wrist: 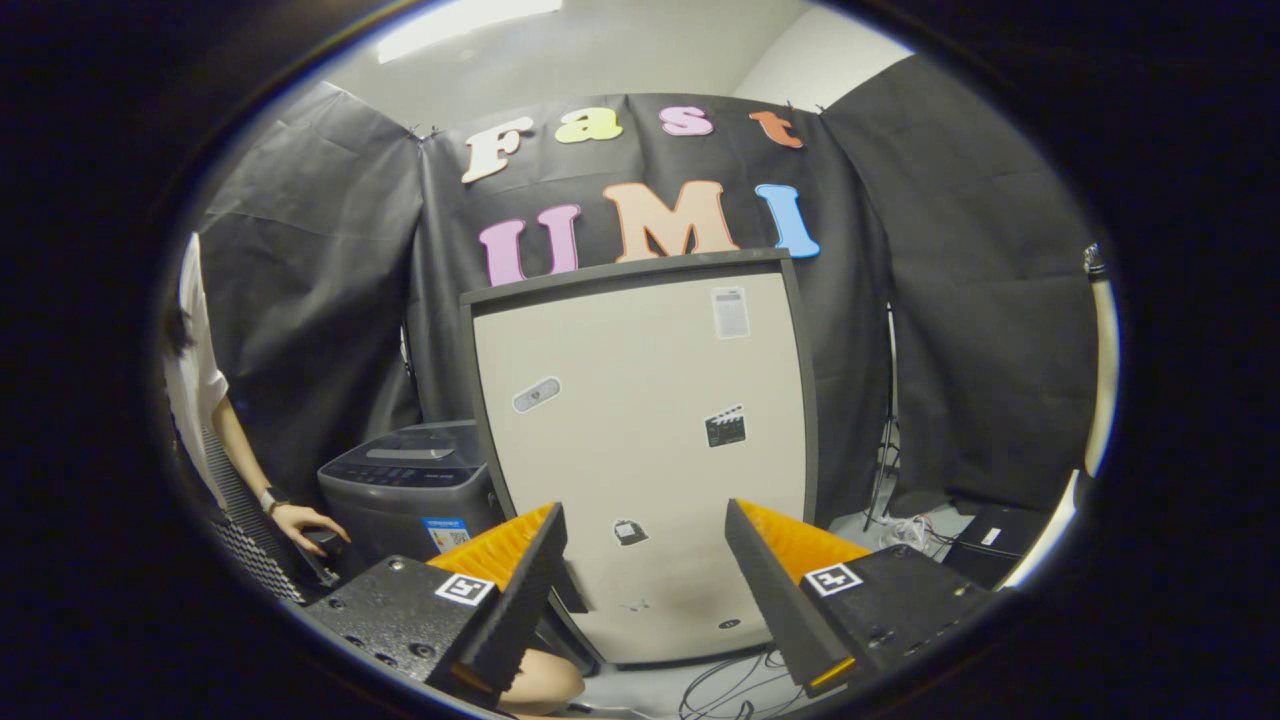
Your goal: Put the clothes into the washing machine and then close the washing machine lid.
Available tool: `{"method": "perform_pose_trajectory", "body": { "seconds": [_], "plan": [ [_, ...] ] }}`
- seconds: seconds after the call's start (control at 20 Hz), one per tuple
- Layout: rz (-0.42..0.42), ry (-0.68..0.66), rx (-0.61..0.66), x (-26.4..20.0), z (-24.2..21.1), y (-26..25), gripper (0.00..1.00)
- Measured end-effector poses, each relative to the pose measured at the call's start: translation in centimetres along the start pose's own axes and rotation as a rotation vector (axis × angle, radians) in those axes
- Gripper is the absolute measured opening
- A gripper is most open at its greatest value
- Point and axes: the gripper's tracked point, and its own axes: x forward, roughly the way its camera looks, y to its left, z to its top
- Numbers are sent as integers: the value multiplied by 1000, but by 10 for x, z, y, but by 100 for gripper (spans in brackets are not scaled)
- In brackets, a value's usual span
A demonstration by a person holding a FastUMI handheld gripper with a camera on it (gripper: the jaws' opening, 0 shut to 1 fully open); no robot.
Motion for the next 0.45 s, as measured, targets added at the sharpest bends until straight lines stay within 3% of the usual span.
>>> {"method": "perform_pose_trajectory", "body": {
  "seconds": [0.45],
  "plan": [
    [0, 2, 2, 1, -1, 0, 97]
  ]
}}
